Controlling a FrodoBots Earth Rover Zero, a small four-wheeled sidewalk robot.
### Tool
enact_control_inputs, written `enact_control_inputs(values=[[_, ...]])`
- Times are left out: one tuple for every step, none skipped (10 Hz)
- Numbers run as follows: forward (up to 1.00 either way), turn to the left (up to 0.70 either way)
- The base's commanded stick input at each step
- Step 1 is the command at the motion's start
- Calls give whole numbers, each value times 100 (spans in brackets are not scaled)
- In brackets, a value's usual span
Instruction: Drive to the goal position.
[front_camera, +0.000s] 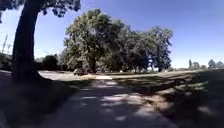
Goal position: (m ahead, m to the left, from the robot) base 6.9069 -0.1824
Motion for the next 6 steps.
enact_control_inputs(values=[[85, 0], [85, 0], [85, 0], [85, 0], [85, 0], [85, 0]])
